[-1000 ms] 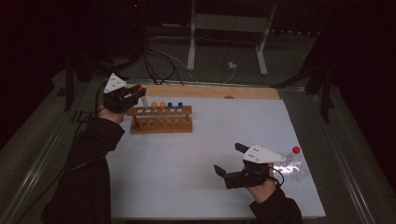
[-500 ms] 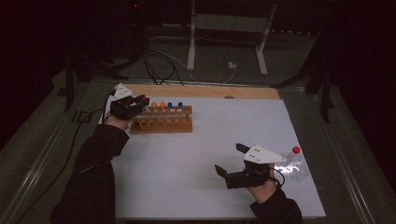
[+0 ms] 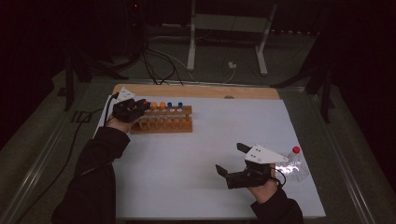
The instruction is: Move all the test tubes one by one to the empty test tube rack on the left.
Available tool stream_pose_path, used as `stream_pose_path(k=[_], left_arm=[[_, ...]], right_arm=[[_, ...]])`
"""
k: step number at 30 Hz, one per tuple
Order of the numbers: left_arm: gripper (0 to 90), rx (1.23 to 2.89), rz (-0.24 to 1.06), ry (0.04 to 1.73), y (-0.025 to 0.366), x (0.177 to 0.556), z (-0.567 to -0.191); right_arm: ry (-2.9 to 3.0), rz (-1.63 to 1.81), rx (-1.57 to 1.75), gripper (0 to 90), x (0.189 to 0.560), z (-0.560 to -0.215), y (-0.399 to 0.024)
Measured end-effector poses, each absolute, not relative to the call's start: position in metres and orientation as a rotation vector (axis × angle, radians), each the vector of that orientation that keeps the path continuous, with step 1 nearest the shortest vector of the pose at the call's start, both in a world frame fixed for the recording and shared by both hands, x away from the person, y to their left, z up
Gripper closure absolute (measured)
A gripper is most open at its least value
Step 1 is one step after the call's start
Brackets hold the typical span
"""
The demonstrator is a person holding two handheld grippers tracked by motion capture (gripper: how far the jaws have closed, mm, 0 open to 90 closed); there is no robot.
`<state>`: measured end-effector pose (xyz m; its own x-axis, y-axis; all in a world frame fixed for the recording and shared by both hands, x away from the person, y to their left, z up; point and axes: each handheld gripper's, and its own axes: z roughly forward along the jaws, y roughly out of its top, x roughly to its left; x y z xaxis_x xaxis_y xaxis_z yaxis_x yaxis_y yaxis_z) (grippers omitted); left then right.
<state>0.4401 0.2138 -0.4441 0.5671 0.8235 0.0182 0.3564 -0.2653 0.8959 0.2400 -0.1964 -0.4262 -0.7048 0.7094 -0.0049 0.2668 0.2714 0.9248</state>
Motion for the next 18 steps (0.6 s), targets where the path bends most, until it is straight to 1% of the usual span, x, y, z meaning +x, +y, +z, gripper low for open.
stream_pose_path(k=[1, 2, 4, 6, 7, 11, 12, 13, 15, 16, 18], left_arm=[[61.2, 1.849, 0.607, 0.953, 0.214, 0.439, -0.442], [57.8, 1.852, 0.592, 0.93, 0.214, 0.436, -0.44], [49.1, 1.856, 0.602, 0.901, 0.213, 0.43, -0.435], [44.5, 1.833, 0.579, 0.874, 0.214, 0.421, -0.429], [39.6, 1.821, 0.567, 0.869, 0.215, 0.417, -0.426], [15.0, 1.8, 0.526, 0.838, 0.212, 0.394, -0.418], [12.7, 1.795, 0.505, 0.828, 0.212, 0.389, -0.417], [7.7, 1.792, 0.493, 0.817, 0.211, 0.383, -0.416], [2.0, 1.787, 0.467, 0.776, 0.209, 0.37, -0.416], [1.8, 1.792, 0.438, 0.748, 0.208, 0.364, -0.416], [1.5, 1.811, 0.427, 0.716, 0.203, 0.352, -0.418]], right_arm=[[2.124, 1.422, 0.881, 0.0, 0.24, -0.426, -0.197], [2.12, 1.424, 0.883, 0.0, 0.24, -0.425, -0.198], [2.113, 1.422, 0.883, 0.0, 0.239, -0.424, -0.199], [2.103, 1.427, 0.886, 0.0, 0.239, -0.422, -0.202], [2.098, 1.421, 0.89, 0.0, 0.239, -0.422, -0.204], [2.067, 1.41, 0.903, 0.0, 0.238, -0.418, -0.213], [2.052, 1.408, 0.902, 0.0, 0.238, -0.416, -0.217], [2.038, 1.403, 0.913, 0.0, 0.237, -0.415, -0.221], [2.0, 1.399, 0.931, 0.0, 0.236, -0.411, -0.231], [1.977, 1.4, 0.945, 0.0, 0.236, -0.409, -0.237], [1.939, 1.376, 0.972, 0.0, 0.235, -0.406, -0.249]])
